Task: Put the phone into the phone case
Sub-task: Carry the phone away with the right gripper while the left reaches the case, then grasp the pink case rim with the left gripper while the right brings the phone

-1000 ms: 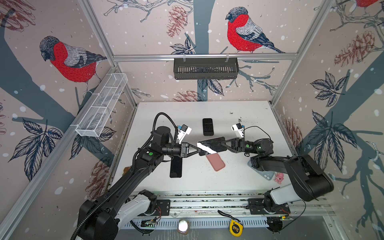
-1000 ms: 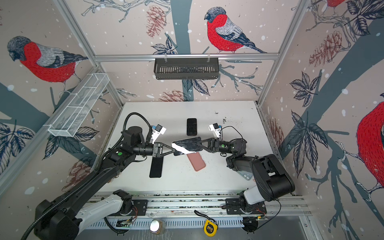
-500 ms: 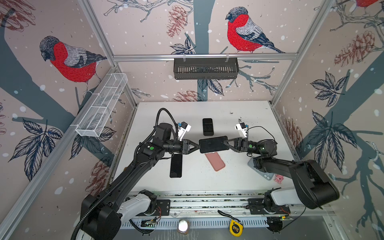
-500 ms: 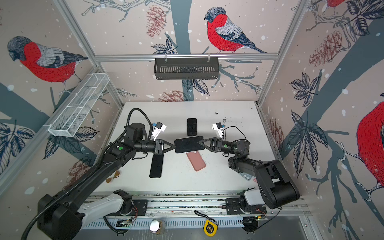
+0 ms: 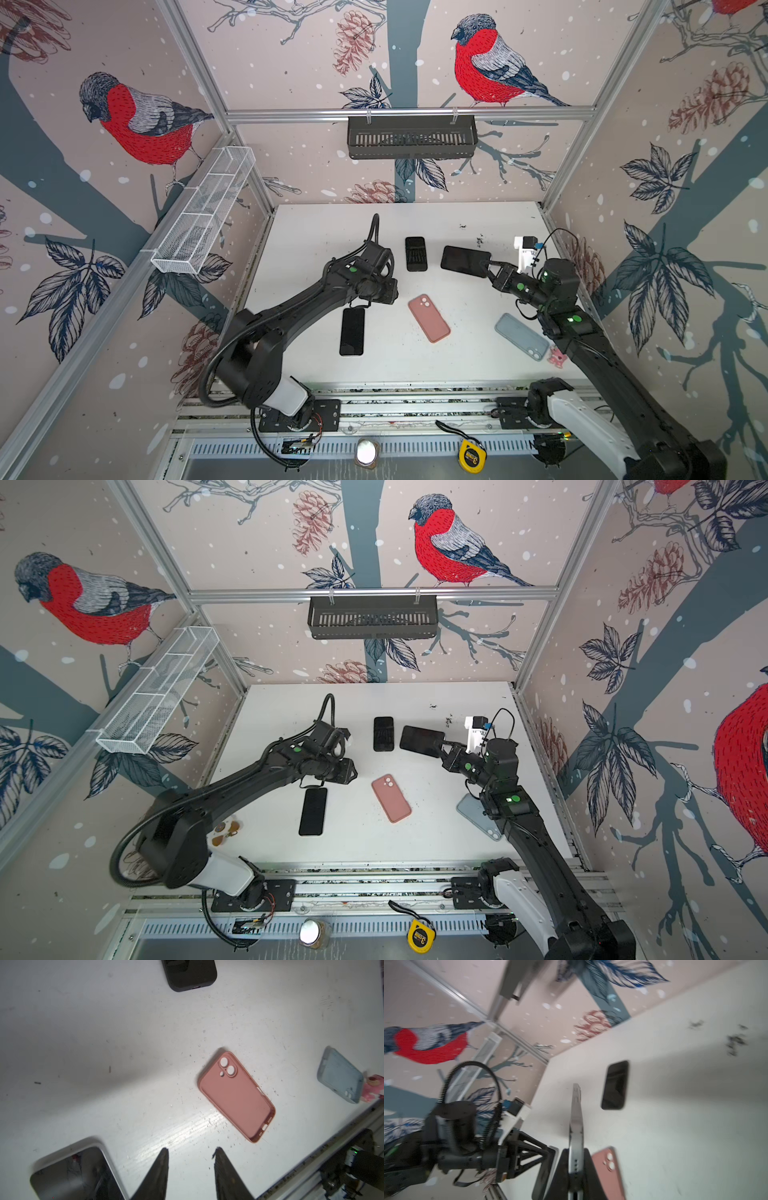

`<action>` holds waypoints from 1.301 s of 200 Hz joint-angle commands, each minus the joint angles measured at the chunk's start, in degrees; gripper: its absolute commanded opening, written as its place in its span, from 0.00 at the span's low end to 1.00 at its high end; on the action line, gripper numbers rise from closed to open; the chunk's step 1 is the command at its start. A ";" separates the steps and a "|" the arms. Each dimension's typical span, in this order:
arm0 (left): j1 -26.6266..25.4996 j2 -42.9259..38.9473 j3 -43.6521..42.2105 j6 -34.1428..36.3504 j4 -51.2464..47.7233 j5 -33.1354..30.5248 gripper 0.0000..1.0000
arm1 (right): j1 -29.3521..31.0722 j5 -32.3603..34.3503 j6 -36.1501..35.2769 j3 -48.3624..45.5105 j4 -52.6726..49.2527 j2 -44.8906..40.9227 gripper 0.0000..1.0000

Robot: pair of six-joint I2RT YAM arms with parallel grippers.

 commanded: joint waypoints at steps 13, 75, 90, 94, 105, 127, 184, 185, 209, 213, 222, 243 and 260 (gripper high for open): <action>-3.67 11.44 9.76 3.22 -2.52 -6.14 0.37 | -2.23 0.73 -3.29 -2.34 -2.62 -0.62 0.03; -4.23 23.01 15.30 7.79 -1.62 0.01 0.32 | -4.04 -1.60 -3.54 -3.87 -2.44 -0.73 0.03; -4.30 23.35 14.87 7.85 -0.44 1.67 0.32 | -4.24 -2.41 -3.42 -4.24 -1.78 -0.48 0.03; -4.34 23.29 14.75 7.72 -0.11 1.96 0.32 | -4.24 -2.68 -3.26 -4.32 -1.58 -0.44 0.03; -4.32 23.18 14.39 7.59 0.71 2.83 0.32 | -4.30 -3.51 -3.10 -4.51 -1.15 -0.24 0.03; -4.44 23.25 14.24 7.30 1.14 2.94 0.32 | -4.38 -4.00 -3.19 -4.42 -1.18 -0.19 0.03; -4.41 24.44 13.44 5.93 -0.38 -2.54 0.11 | -4.38 -4.82 -3.57 -3.90 -2.32 -0.39 0.03; -4.41 24.38 13.33 5.83 -0.37 -2.63 0.11 | -4.35 -4.84 -3.58 -3.90 -2.37 -0.39 0.03; -4.28 21.51 9.42 2.72 1.84 -4.01 0.04 | -4.03 -5.54 -3.42 -3.63 -3.09 -0.39 0.03; -4.23 20.81 8.31 2.00 2.58 -3.84 0.03 | -3.97 -5.75 -3.33 -3.63 -3.08 -0.34 0.03; -4.23 18.99 5.89 0.27 4.17 -3.68 0.01 | -3.34 -6.15 -3.07 -3.63 -2.90 0.10 0.03; -4.23 13.77 -1.13 -4.21 7.55 -2.94 0.01 | 0.77 -6.29 -1.68 -3.63 -1.23 1.89 0.03; -4.28 9.16 -7.08 -8.20 9.87 -1.66 0.01 | 6.58 -4.35 0.01 -3.63 0.97 3.45 0.03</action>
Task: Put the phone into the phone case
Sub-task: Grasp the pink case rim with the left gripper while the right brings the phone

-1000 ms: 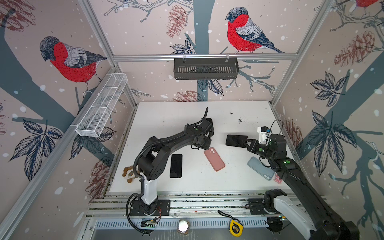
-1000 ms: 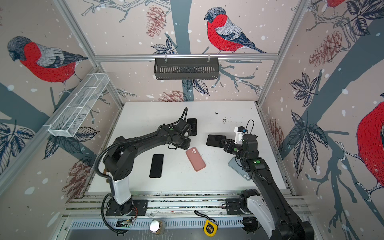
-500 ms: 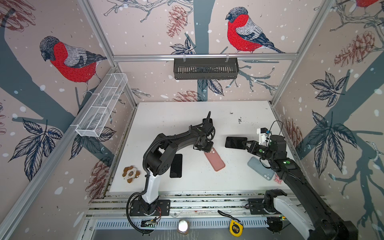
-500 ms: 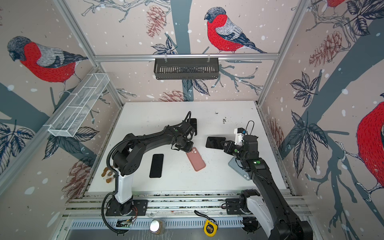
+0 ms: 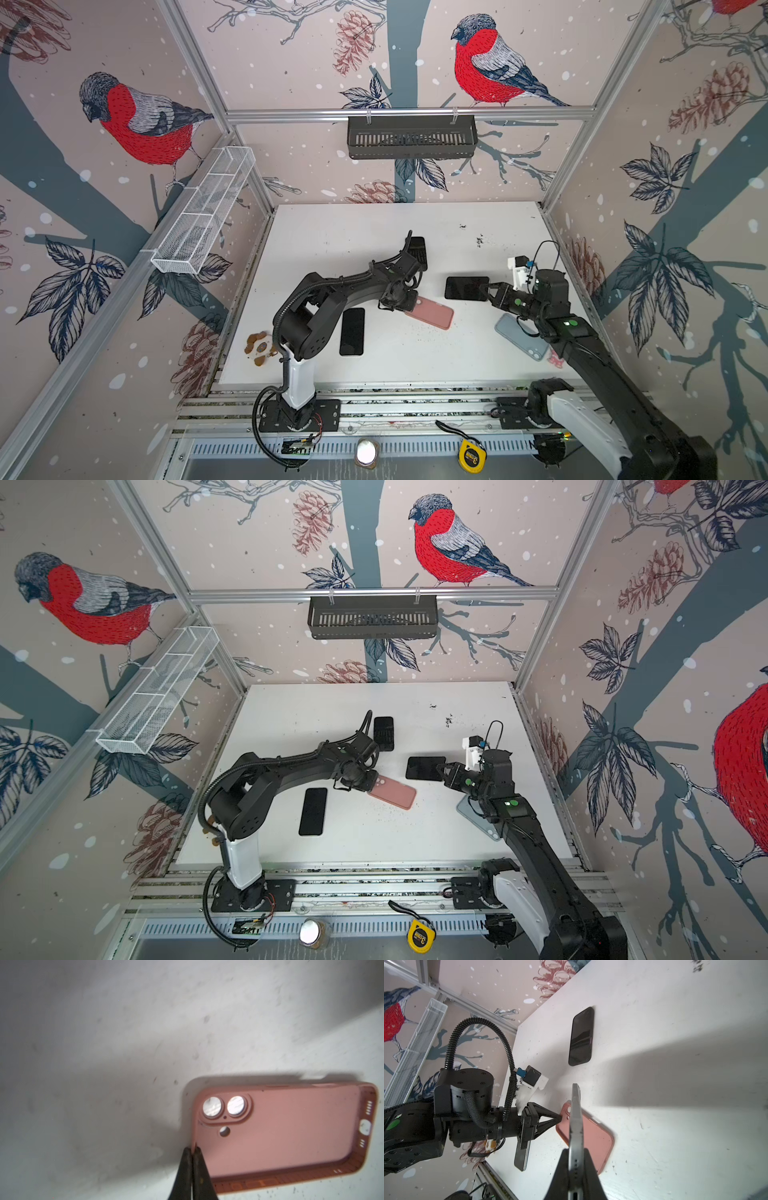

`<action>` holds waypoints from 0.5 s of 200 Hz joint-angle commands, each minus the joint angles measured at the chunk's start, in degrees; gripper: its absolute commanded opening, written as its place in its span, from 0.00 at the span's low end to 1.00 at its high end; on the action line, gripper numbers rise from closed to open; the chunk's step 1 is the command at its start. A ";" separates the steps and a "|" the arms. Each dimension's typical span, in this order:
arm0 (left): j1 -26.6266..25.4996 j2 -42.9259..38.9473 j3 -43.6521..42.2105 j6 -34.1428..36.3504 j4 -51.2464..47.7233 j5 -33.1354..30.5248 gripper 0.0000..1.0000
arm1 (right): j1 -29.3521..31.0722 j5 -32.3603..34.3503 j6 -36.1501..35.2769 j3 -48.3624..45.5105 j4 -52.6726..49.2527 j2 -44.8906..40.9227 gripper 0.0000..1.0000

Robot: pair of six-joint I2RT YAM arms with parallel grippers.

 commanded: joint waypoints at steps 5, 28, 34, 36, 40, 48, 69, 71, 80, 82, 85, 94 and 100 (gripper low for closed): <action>-0.10 -5.94 -7.29 -8.25 3.98 1.14 0.01 | 6.92 0.45 2.85 0.53 6.50 1.87 0.03; -0.98 -11.42 -14.50 -12.95 7.72 4.01 0.02 | 12.78 2.11 5.43 0.55 9.82 4.54 0.03; -1.29 -12.73 -15.91 -14.16 8.61 4.54 0.04 | 13.75 2.36 5.89 0.61 10.31 5.08 0.03; -1.43 -13.17 -16.38 -14.70 8.84 4.73 0.05 | 14.03 2.52 6.05 0.63 10.44 5.31 0.03; -1.62 -13.98 -17.29 -15.60 9.38 4.98 0.07 | 14.59 2.70 6.35 0.63 10.75 5.62 0.03; -1.98 -15.65 -18.87 -17.29 10.52 5.50 0.16 | 15.33 2.67 6.88 0.63 11.33 6.15 0.03; -2.21 -20.48 -22.30 -20.17 12.79 5.81 0.27 | 16.06 2.14 7.92 0.46 12.11 7.40 0.03; -2.21 -20.95 -22.52 -20.31 12.94 5.70 0.28 | 16.06 2.05 8.01 0.46 12.06 7.56 0.03; -2.16 -23.16 -23.37 -20.89 13.26 5.21 0.33 | 16.06 1.80 8.40 0.32 11.94 8.02 0.03; -2.18 -23.60 -23.45 -20.97 13.34 5.16 0.35 | 16.04 1.76 8.48 0.31 11.90 8.13 0.03; -2.10 -24.16 -23.61 -21.03 13.50 4.94 0.36 | 16.04 1.63 8.62 0.32 11.82 8.29 0.03; -1.91 -25.83 -24.27 -21.12 14.19 5.11 0.41 | 16.17 1.31 8.96 0.28 11.31 8.65 0.03; -1.51 -26.67 -24.81 -21.19 15.02 5.61 0.41 | 16.28 1.24 9.39 0.20 11.00 8.99 0.03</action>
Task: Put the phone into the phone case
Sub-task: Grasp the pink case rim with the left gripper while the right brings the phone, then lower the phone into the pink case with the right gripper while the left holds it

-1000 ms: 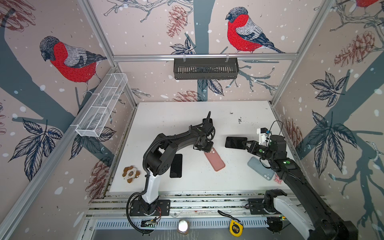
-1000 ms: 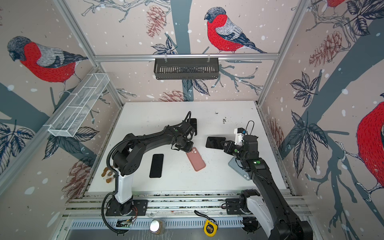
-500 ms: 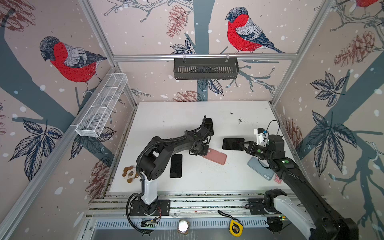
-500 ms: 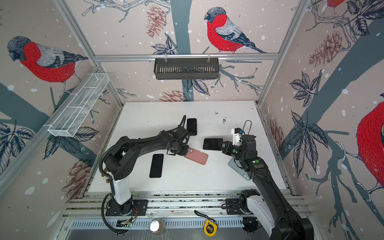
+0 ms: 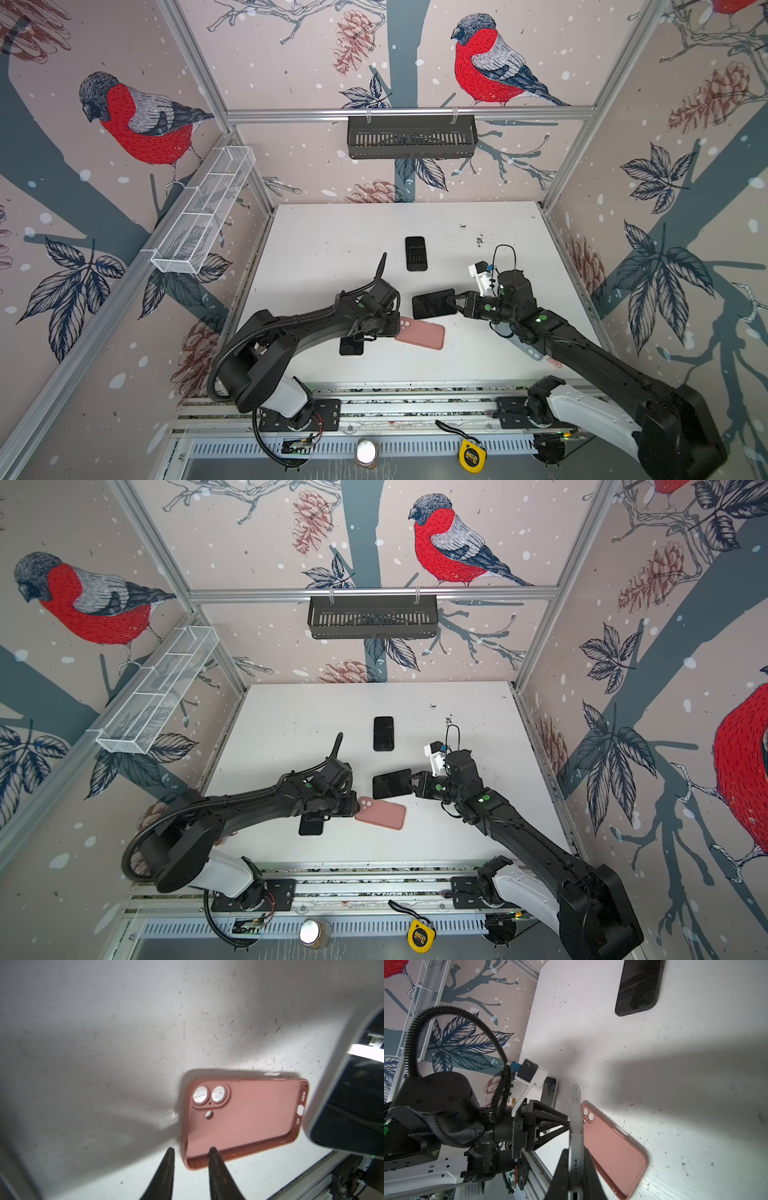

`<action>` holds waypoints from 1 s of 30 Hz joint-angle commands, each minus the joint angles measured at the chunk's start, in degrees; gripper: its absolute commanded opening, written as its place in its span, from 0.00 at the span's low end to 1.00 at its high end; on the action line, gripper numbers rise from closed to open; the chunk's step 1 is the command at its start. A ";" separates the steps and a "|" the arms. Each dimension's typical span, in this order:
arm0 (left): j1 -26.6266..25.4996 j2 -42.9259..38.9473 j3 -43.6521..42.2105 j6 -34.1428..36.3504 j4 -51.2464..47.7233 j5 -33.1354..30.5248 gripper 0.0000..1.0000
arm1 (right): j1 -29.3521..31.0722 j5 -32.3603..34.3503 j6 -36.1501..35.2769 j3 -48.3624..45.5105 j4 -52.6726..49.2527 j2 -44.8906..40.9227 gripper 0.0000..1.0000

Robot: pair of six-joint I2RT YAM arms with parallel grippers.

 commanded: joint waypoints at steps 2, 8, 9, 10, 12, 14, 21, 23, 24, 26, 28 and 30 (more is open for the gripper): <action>1.35 -3.62 -2.29 -3.28 6.49 2.13 0.42 | 0.64 -0.47 2.52 -0.14 2.96 0.98 0.03; 6.03 -3.72 -9.27 -4.33 19.30 11.15 0.41 | 3.07 1.06 9.76 -7.03 11.56 -1.35 0.05; 6.42 -3.49 -9.87 -4.41 19.95 11.50 0.41 | 3.61 1.06 9.76 -7.83 12.37 -1.76 0.05; 6.81 -3.42 -10.39 -4.43 20.74 12.00 0.42 | 4.32 1.06 9.76 -8.48 12.40 -2.13 0.05; 7.30 -3.16 -11.35 -4.60 22.22 12.95 0.42 | 5.16 1.06 9.76 -9.11 12.77 -2.16 0.05; 7.64 -2.58 -11.99 -4.69 23.37 13.92 0.41 | 6.08 1.06 9.76 -9.50 13.07 -1.93 0.05; 7.93 -0.53 -12.39 -4.26 24.34 14.66 0.41 | 7.76 3.43 18.11 -11.54 13.71 -1.36 0.04; 8.03 -0.14 -12.77 -4.34 24.91 14.65 0.41 | 7.78 10.35 26.42 -12.48 14.89 -1.18 0.02; 8.02 0.12 -12.89 -4.34 25.17 14.73 0.41 | 7.87 10.42 26.54 -12.67 15.29 -1.08 0.02; 8.01 0.82 -13.13 -4.43 25.76 15.00 0.41 | 7.85 10.97 26.54 -12.68 14.86 -1.03 0.02; 8.01 1.52 -13.26 -4.63 26.41 15.27 0.41 | 7.74 11.73 26.85 -12.85 14.55 -1.04 0.02; 8.02 2.20 -13.44 -4.82 27.15 15.57 0.41 | 7.61 12.20 27.39 -13.10 14.49 -1.01 0.02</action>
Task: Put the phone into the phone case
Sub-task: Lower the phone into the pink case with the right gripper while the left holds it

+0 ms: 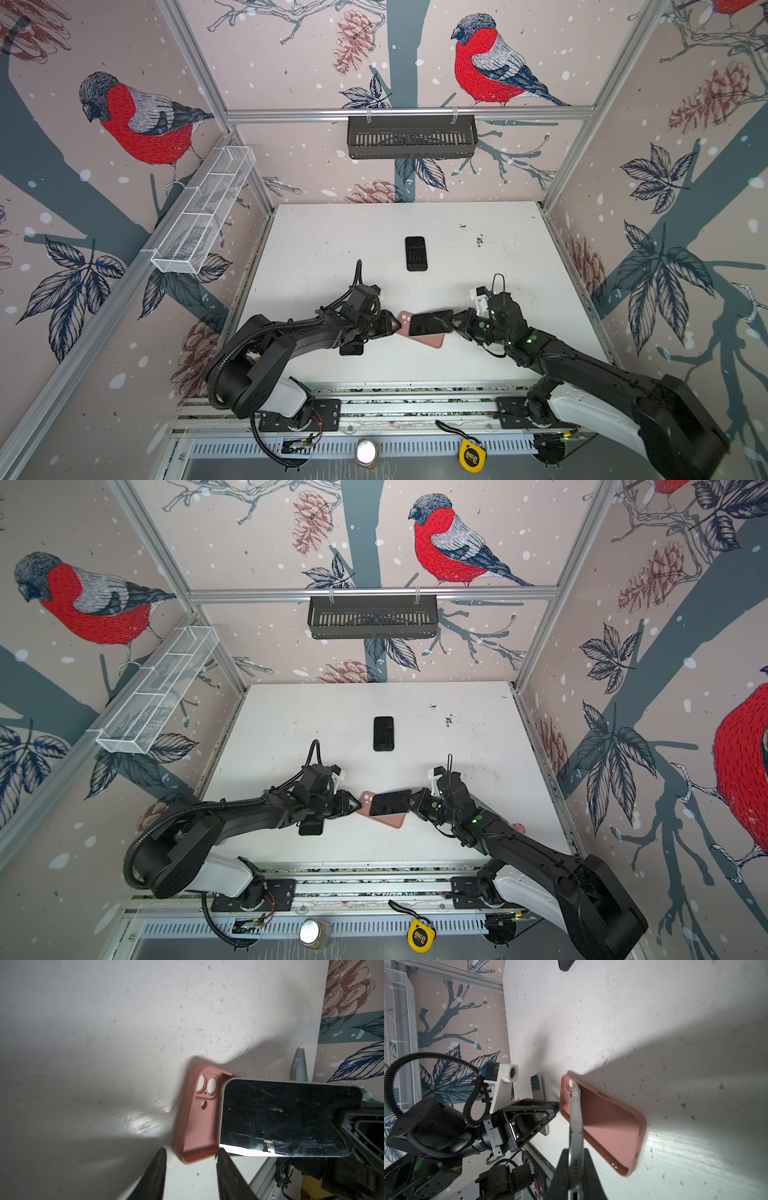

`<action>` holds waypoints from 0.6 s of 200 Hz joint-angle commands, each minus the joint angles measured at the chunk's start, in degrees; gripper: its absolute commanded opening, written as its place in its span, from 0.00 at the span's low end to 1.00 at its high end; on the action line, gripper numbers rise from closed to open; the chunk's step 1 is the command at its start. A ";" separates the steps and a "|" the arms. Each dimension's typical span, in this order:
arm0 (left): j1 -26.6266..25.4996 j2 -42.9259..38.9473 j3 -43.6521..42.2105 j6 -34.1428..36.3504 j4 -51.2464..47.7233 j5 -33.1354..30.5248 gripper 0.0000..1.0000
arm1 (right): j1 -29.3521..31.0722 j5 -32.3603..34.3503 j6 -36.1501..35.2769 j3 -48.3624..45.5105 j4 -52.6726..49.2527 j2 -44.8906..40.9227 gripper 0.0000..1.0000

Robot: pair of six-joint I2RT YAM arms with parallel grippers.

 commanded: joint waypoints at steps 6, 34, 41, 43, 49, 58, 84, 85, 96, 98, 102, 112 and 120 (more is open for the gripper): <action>0.17 1.00 -0.59 -1.10 3.86 1.43 0.41 | -0.07 2.36 3.66 -0.29 3.22 0.24 0.01; 0.17 1.82 -0.70 -1.38 4.89 2.14 0.41 | -0.08 1.49 3.41 -0.21 2.92 1.42 0.01; 0.18 1.82 -0.46 -1.31 4.83 2.14 0.41 | -0.09 1.05 2.90 -0.09 2.87 1.81 0.01; 0.17 1.82 -0.37 -1.24 4.76 2.10 0.41 | -0.11 0.94 2.85 0.00 2.82 1.94 0.01; 0.22 1.90 0.06 -0.86 4.29 1.97 0.41 | -0.07 0.74 2.28 0.22 2.44 2.13 0.01; 0.30 2.07 1.16 0.01 3.23 1.75 0.41 | -0.07 0.64 1.73 0.40 1.91 2.34 0.01; 1.02 3.84 6.05 4.02 -2.16 0.22 0.41 | -0.08 0.44 1.14 0.32 1.74 2.41 0.01; 1.08 3.93 6.24 4.18 -2.36 0.13 0.41 | -0.07 0.39 1.14 0.32 1.78 2.43 0.02; 1.51 4.98 8.45 5.71 -5.06 -0.76 0.41 | -0.09 0.17 1.05 0.34 1.81 2.54 0.02; 1.49 5.16 8.84 6.09 -5.42 -0.93 0.41 | -0.07 0.17 1.01 0.33 1.81 2.65 0.02; 1.70 5.51 9.67 6.60 -6.44 -1.30 0.40 | -0.08 0.08 0.97 0.32 1.75 2.66 0.01; 1.80 6.26 11.30 7.90 -8.33 -2.16 0.40 | -0.07 0.00 0.88 0.32 1.69 2.79 0.01; 1.92 6.75 12.39 8.71 -9.56 -2.87 0.40 | -0.07 -0.01 0.87 0.19 1.72 2.80 0.01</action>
